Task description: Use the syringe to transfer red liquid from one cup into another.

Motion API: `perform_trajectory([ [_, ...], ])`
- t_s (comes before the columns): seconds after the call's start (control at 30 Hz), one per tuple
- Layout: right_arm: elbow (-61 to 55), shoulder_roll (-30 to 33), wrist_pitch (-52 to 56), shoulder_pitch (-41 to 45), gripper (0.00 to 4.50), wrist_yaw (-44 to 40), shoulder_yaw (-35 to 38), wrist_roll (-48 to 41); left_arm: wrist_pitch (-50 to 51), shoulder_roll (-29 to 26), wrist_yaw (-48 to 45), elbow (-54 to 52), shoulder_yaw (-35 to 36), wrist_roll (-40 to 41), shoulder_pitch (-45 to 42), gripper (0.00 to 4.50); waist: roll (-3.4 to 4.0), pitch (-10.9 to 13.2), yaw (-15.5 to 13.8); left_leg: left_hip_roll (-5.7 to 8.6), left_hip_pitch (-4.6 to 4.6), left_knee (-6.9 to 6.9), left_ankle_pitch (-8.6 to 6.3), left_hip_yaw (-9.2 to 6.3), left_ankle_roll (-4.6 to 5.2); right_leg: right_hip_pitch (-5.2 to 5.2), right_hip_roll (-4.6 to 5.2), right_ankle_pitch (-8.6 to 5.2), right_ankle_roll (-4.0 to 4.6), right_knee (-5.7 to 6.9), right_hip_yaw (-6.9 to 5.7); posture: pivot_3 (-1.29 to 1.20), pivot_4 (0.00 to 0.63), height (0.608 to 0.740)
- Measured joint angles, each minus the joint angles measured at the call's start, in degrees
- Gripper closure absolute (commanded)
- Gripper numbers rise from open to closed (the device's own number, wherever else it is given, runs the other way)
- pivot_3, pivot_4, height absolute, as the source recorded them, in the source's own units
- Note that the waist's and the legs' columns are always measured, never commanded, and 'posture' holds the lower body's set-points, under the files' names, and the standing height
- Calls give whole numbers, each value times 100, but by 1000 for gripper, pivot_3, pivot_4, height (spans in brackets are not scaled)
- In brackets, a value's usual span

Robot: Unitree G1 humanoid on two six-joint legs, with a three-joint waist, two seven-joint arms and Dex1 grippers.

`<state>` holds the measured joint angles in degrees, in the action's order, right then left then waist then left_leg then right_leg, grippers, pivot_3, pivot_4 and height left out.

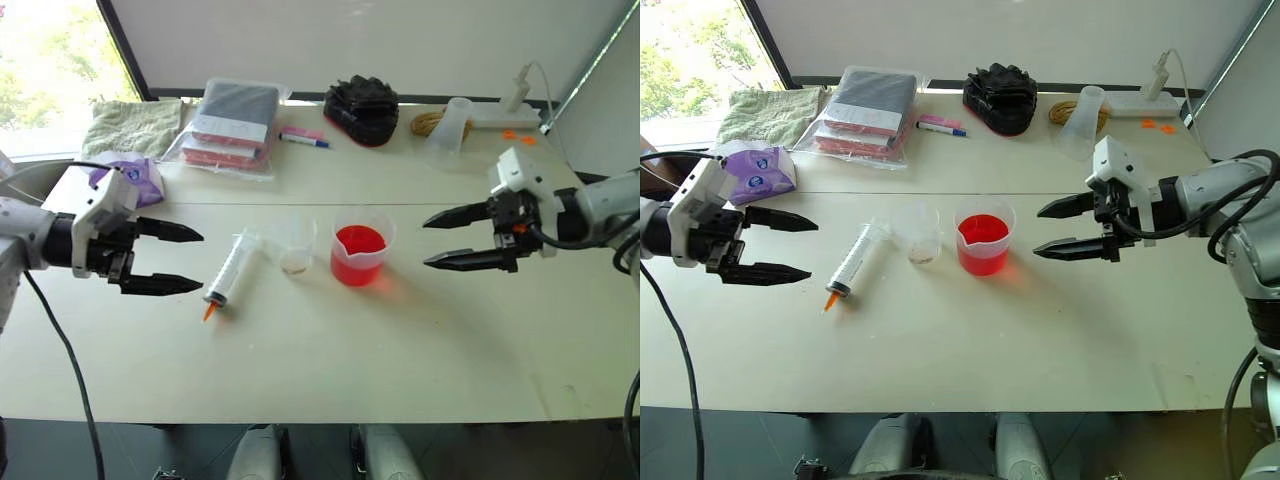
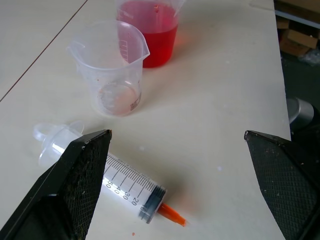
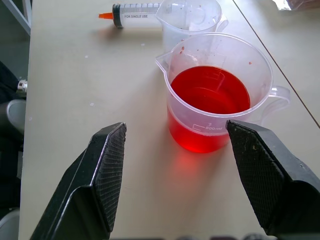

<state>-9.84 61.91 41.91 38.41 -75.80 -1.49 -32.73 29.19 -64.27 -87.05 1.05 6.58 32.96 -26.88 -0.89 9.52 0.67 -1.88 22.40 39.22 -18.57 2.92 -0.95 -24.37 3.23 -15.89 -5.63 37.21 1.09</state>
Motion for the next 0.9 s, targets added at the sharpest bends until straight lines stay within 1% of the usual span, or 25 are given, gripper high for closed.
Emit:
perform_trajectory([
  [0.27,1,-10,5,-1,1171,0,0,4,39,0,60,1,0,13,-4,18,0,0,2,0,0,0,0,0,0,0,0,0,0,1,0,0,150,740],
  [0.7,0,-13,14,-2,1171,8,0,3,48,2,-34,140,-57,-18,-324,18,0,0,1,1,0,2,0,2,0,0,0,0,0,3,0,0,150,740],
  [0.9,-13,-128,21,-19,1171,117,0,0,75,4,-49,234,-104,-57,-325,18,0,0,4,1,0,2,0,1,0,0,-1,0,-1,4,-1,0,150,740],
])
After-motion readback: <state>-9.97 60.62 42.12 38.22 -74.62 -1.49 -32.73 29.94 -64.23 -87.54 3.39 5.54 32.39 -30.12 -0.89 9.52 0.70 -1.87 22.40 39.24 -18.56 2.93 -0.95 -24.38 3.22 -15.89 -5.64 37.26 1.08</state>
